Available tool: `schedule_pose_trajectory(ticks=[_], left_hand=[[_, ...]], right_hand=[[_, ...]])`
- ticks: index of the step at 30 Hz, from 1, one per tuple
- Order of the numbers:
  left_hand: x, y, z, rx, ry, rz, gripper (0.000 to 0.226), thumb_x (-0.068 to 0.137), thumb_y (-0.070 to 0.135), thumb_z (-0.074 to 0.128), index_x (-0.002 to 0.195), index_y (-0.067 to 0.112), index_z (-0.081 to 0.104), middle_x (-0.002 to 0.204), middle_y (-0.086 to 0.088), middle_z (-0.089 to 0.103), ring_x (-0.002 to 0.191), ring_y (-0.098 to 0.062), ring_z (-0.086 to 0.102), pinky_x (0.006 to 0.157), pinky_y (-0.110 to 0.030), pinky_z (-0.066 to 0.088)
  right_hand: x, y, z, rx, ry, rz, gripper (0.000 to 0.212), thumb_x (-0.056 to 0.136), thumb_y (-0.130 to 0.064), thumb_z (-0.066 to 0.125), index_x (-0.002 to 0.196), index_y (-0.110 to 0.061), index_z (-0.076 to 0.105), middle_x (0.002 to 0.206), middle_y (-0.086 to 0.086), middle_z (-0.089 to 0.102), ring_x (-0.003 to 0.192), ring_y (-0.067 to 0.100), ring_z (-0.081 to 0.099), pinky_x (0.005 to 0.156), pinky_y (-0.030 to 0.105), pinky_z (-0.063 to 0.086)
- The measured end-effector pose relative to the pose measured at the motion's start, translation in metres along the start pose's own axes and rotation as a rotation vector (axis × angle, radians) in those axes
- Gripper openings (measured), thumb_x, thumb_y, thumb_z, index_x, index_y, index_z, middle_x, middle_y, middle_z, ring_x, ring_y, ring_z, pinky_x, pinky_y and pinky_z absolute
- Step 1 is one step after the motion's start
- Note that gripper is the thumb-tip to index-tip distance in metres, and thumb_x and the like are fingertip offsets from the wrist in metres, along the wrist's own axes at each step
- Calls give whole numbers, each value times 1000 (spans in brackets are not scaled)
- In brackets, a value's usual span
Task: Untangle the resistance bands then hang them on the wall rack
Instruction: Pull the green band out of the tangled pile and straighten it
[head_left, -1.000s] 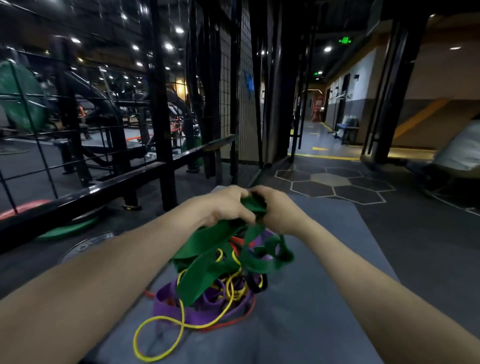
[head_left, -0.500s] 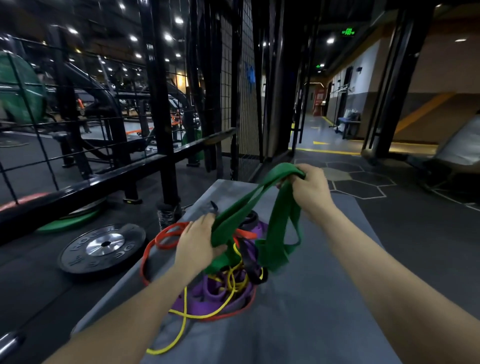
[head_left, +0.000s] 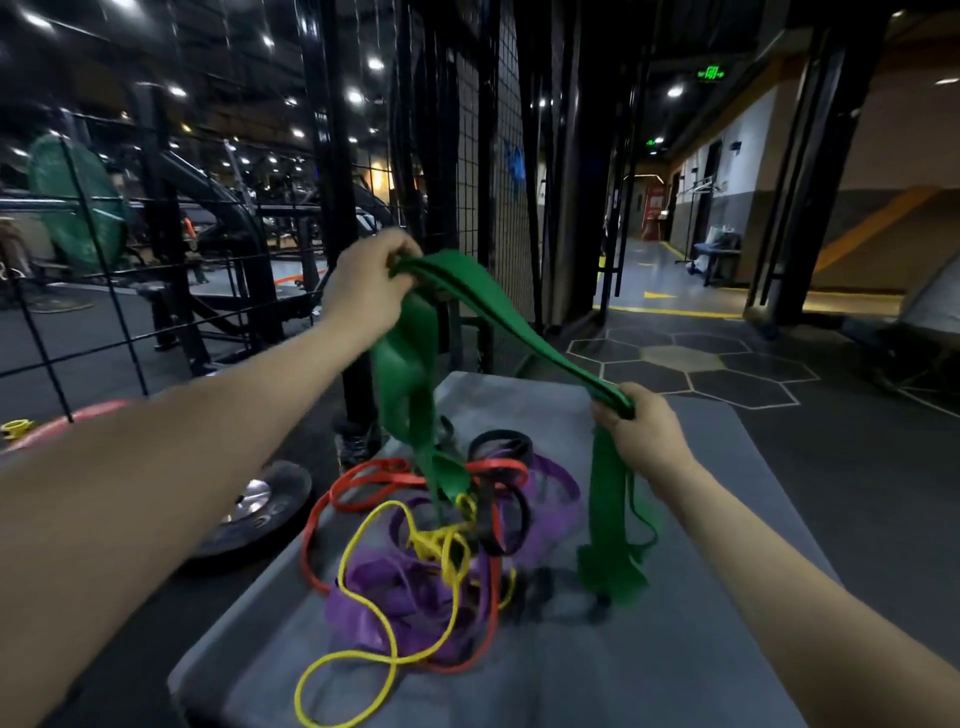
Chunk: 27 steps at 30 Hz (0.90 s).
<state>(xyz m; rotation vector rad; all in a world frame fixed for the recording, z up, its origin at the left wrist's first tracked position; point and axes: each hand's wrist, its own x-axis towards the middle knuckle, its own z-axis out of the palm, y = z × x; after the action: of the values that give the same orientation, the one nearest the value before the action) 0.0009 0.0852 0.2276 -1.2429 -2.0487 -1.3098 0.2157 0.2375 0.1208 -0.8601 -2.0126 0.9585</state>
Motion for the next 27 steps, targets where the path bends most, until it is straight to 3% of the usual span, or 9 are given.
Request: schedule_pose_trajectory(ticks=[3,5,8,11,14,17,21,24,27], left_hand=[[13,19,-2,-71,54,15,17,83,7,64,88,23,59,91,8,60,90,-17,59,85,-43,51],[12,23,1,-109,51,3,19,82,7,66,83,25,58,87,11,59,89,-16,59,85,-45,51],[1,22,11,-93,-8,-9,29,79,9,69,72,33,55,80,15,59,84,-14,59,80,-41,52],[-11,33,25,-80,-92,30,27,76,11,72,72,32,56,75,18,57,76,-9,55,70,-29,48],[-19,52,36,-77,-179,84,20,73,15,76,77,27,60,77,16,59,71,-4,55,69,-29,48],[-28,74,41,-137,-223,125,18,70,18,79,78,23,64,80,11,64,71,-5,57,70,-30,53],[-47,74,40,-84,-196,67,39,68,23,80,101,21,58,97,6,56,79,-6,52,74,-28,49],[-81,51,54,110,-331,-16,52,74,27,74,117,24,47,114,-2,53,100,-22,57,82,-37,50],[-106,31,70,61,-380,-104,49,79,25,66,121,21,41,111,-9,61,99,-30,61,76,-39,51]], right_hand=[[1,-4,0,1,20,-26,5,91,-16,57,93,-11,59,68,-1,52,62,15,47,55,29,35],[-1,-2,0,-41,8,-1,11,87,-13,62,97,-8,61,74,3,57,71,20,51,63,26,37],[-8,2,1,-116,-83,29,38,77,-7,72,113,-6,61,93,4,61,83,19,56,73,26,44],[-14,-4,1,-56,-125,-30,70,71,-12,78,133,-11,45,116,6,58,100,19,56,88,33,48],[-21,-28,1,47,-129,-177,88,73,-18,78,143,-22,25,115,-5,48,105,12,49,92,32,44],[-20,-53,2,54,-48,-290,76,80,-11,68,142,-20,25,107,-2,56,96,14,54,85,28,43],[-11,-61,-2,194,124,-271,36,86,0,51,120,-12,54,97,7,64,87,22,61,79,40,51],[-11,-71,-9,292,151,-297,31,89,4,45,112,-15,55,98,7,61,81,21,60,74,36,52],[-12,-82,-15,426,133,-287,29,94,2,41,108,-19,53,103,11,59,80,21,61,64,26,56]])
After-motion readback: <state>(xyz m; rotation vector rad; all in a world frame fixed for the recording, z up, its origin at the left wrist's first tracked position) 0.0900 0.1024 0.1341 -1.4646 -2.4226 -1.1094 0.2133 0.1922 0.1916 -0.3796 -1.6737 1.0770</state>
